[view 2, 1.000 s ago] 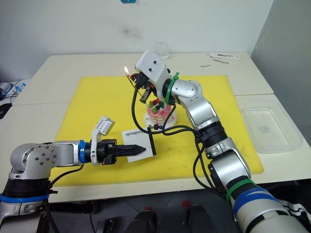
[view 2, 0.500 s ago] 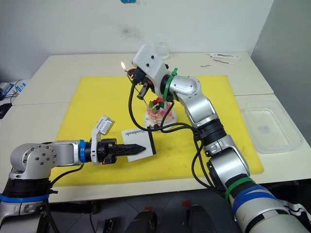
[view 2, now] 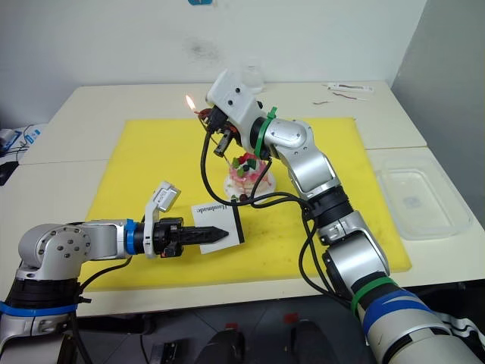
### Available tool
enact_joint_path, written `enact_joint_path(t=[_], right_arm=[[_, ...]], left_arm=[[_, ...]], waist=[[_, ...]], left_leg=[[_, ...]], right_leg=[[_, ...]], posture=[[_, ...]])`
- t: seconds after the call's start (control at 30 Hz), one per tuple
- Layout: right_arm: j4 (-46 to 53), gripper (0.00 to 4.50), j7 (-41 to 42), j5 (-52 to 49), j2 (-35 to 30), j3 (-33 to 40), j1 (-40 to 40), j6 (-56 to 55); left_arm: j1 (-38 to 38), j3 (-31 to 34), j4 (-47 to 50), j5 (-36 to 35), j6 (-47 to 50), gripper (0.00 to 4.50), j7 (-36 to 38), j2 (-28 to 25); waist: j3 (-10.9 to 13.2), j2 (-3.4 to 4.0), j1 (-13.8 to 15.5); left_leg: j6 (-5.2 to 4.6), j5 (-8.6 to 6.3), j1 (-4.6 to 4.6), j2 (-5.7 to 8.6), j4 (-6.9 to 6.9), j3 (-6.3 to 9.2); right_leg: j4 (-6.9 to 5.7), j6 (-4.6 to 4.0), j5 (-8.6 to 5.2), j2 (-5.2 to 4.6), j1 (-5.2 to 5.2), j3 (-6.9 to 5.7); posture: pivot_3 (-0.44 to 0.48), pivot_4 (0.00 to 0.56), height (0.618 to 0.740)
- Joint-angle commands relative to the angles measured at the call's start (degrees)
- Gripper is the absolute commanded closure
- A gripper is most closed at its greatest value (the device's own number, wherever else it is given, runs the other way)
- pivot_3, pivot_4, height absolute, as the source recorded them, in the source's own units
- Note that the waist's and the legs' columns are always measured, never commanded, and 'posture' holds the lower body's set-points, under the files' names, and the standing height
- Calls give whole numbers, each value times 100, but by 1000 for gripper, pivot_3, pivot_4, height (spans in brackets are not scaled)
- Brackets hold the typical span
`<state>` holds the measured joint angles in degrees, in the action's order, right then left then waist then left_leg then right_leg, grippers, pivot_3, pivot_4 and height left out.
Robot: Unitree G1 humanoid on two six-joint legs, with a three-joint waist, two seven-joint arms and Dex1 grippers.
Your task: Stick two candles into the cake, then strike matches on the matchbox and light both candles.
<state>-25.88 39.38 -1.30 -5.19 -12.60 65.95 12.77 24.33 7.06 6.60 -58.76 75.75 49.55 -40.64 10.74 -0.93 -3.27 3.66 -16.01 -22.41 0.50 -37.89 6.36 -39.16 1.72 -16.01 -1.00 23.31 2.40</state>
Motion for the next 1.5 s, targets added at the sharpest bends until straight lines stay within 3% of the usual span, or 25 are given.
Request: enact_joint_path(t=[0.03,1.5], right_arm=[[99,4461,4,-7,24,28,66,-71],[304,4461,-119,-108,32,151,25,-13]], left_arm=[[72,85,101,-21,-68,4500,65,-73],[96,29,93,-6,-92,4500,133,-100]], waist=[[0,0,0],[0,0,0]], left_leg=[[0,0,0,0,0,0],[0,0,0,0,1,0]], right_leg=[[0,0,0,0,0,0],[0,0,0,0,0,0]], posture=[[0,150,740],[0,150,740]])
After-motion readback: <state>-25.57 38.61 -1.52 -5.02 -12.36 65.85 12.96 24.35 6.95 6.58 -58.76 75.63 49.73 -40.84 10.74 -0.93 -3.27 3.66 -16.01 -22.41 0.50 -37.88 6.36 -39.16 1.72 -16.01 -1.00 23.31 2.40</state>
